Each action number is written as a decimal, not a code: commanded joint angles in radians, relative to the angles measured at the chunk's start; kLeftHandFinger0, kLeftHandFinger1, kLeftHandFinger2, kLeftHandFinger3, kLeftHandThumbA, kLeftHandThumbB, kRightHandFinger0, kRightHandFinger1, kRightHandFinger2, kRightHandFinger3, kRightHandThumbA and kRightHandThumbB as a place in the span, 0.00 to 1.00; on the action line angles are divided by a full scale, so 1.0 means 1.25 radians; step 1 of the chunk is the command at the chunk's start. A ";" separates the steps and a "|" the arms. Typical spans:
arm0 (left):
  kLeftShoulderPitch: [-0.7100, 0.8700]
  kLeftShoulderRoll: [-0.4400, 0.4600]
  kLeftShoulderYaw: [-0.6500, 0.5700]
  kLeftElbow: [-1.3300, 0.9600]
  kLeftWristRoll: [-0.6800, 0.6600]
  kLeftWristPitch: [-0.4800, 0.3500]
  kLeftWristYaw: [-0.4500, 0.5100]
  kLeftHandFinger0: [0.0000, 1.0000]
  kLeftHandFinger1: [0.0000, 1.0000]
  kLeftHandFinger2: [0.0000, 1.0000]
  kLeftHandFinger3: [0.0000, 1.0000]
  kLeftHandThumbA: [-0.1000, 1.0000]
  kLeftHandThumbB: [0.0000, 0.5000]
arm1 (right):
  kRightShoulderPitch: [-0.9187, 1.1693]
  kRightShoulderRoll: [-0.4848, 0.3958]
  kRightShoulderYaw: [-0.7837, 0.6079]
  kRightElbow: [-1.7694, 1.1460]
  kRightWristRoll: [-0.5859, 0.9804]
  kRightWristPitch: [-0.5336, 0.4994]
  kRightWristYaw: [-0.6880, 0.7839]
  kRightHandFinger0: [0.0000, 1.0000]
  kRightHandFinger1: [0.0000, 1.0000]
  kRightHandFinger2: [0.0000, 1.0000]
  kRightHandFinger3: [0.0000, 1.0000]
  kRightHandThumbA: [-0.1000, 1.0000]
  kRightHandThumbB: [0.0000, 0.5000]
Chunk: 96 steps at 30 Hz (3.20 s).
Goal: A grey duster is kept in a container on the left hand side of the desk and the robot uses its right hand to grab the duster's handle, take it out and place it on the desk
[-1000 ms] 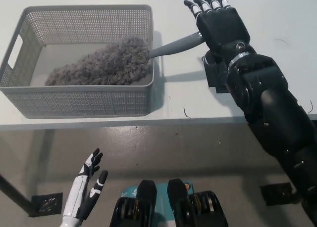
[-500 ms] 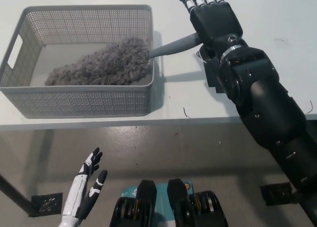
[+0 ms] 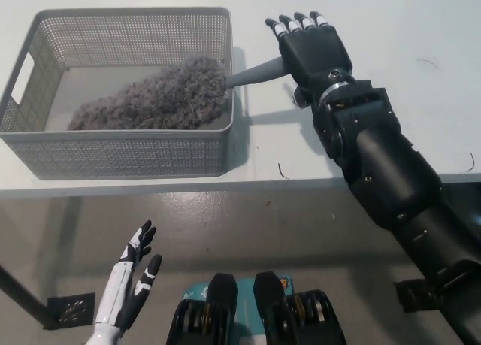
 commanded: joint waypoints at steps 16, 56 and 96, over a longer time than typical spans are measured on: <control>-0.023 0.008 -0.017 -0.011 0.006 -0.015 -0.002 1.00 1.00 1.00 1.00 0.93 0.03 | -0.139 0.065 0.022 0.224 0.036 -0.122 -0.446 0.85 0.77 0.79 1.00 0.76 1.00; -0.045 0.018 -0.024 -0.005 0.015 -0.006 -0.010 1.00 1.00 1.00 1.00 0.93 0.00 | -0.153 0.174 -0.515 0.227 0.623 -0.223 -0.490 0.00 0.00 0.36 0.16 0.06 0.07; -0.004 0.014 0.001 -0.017 -0.013 -0.013 0.013 1.00 1.00 1.00 1.00 0.96 0.00 | 0.057 -0.254 -0.314 0.245 0.527 -0.266 -0.464 0.00 0.22 0.53 0.33 0.00 0.13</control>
